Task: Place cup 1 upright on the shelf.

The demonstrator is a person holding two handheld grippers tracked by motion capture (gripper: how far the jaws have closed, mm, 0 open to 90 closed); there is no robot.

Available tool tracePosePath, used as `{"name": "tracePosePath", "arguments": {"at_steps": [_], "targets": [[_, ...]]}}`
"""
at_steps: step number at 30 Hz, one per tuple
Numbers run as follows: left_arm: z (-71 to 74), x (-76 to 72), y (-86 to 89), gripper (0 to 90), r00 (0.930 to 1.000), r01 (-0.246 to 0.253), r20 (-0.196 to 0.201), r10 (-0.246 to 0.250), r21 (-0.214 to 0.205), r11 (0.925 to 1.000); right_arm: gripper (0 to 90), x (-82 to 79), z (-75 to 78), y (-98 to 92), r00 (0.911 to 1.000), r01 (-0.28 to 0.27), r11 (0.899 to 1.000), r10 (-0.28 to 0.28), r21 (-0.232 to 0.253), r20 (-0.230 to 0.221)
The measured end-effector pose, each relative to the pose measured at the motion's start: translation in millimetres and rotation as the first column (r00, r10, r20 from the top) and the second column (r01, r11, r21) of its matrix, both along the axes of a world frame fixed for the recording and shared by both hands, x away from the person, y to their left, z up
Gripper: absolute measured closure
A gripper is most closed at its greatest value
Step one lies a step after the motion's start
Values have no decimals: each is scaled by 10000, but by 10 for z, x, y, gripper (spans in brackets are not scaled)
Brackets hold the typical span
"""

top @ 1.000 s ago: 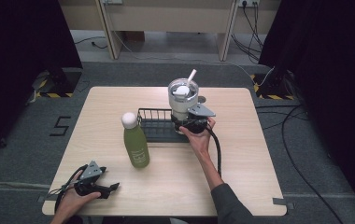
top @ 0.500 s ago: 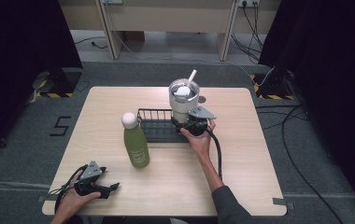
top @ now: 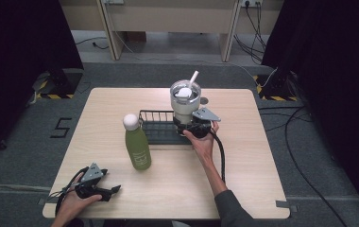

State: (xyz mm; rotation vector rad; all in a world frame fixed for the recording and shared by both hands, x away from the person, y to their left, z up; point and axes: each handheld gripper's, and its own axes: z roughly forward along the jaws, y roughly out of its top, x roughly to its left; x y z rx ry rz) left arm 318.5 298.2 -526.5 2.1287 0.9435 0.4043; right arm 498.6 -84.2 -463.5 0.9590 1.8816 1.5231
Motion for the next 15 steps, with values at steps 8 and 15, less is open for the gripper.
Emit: {"name": "tracePosePath", "arguments": {"at_steps": [8,15], "targets": [[0,0,0,125,10000,0,-1,0,7,10000,87,-45,10,-12,9999,132,9999,-132,32,-64],[0,0,0,125,10000,0,-3,0,1,10000,94,-107,46,-25,9998,206,9993,-209,-313,-77]]}}
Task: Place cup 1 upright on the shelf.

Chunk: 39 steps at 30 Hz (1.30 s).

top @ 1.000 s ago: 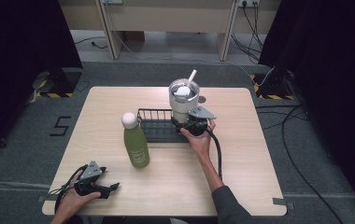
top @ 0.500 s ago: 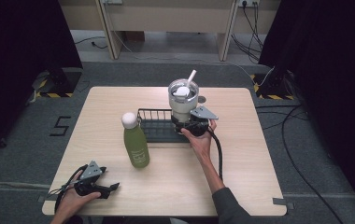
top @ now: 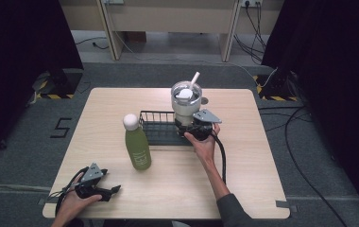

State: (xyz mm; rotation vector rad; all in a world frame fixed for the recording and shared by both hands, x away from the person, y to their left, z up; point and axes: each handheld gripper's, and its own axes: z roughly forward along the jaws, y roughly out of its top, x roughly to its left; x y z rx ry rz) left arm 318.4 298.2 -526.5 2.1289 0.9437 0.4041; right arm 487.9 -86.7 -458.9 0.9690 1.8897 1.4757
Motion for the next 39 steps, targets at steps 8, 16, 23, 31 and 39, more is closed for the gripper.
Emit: {"name": "tracePosePath", "arguments": {"at_steps": [8,16,23,31,39], "targets": [[0,0,0,125,10000,1,-4,-1,-5,10000,96,-3,20,-48,9995,-320,9994,320,-90,-2],[0,0,0,125,10000,2,-5,-2,-5,10000,98,-2,26,-98,9980,-634,9980,634,9,-25],[0,0,0,124,10000,2,-2,-2,-3,10000,99,-1,37,-170,9947,-1027,9947,1027,85,-34],[0,0,0,124,10000,-2,-5,2,-9,10000,136,-78,87,-243,9943,-1068,9943,1068,76,3],[0,0,0,124,10000,0,-4,0,-3,10000,148,-160,119,-316,9944,-1058,9942,1058,209,6]]}}
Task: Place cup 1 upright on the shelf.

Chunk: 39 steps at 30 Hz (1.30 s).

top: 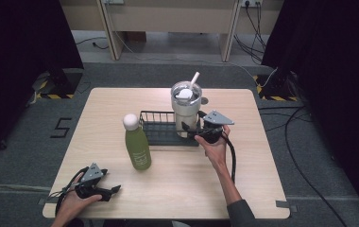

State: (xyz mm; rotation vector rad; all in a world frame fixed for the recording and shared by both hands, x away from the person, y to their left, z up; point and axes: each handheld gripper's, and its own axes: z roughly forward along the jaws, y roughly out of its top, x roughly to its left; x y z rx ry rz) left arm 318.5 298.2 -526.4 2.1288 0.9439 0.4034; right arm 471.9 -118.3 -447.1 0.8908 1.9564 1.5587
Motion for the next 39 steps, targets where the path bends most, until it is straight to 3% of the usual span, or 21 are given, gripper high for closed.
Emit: {"name": "tracePosePath", "arguments": {"at_steps": [17,39], "targets": [[-1,0,-1,124,10000,-12,6,12,-2,10000,149,-379,26,-223,9998,123,9996,-119,-260,143],[0,-2,-2,126,10000,24,16,-24,14,10000,149,-637,5,-279,9998,-133,9989,127,-450,-142]]}}
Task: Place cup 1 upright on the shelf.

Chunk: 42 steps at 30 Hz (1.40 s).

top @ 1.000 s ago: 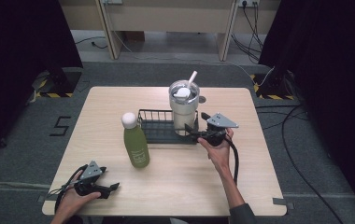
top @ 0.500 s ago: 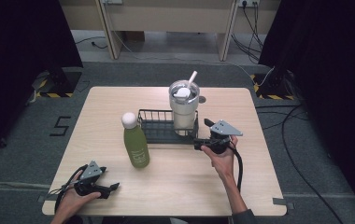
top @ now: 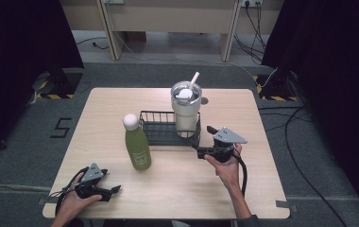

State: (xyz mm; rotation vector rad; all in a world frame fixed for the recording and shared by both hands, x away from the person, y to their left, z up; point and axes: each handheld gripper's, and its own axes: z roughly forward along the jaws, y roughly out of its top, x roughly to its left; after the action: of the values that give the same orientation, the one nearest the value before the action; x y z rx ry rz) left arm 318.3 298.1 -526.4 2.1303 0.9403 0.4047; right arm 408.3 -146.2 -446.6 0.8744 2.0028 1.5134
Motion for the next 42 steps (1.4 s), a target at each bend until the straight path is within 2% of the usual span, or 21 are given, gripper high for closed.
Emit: {"name": "tracePosePath", "arguments": {"at_steps": [8,15,29,37,42], "targets": [[0,-1,0,126,10000,4,2,-4,1,10000,149,-131,-49,-98,9999,65,9999,-66,-138,-89],[0,0,0,126,10000,7,3,-7,3,10000,149,-208,-91,-114,9998,29,9994,-35,-340,-176],[0,0,0,126,10000,7,4,-7,3,10000,149,-357,-182,-132,9994,-113,9993,101,-357,-328],[0,-1,0,126,10000,5,1,-5,1,10000,150,-406,-258,-161,9982,-46,9987,14,-514,-604],[0,0,0,126,10000,7,2,-7,5,10000,150,-460,-299,-145,9970,-189,9985,150,-513,-760]]}}
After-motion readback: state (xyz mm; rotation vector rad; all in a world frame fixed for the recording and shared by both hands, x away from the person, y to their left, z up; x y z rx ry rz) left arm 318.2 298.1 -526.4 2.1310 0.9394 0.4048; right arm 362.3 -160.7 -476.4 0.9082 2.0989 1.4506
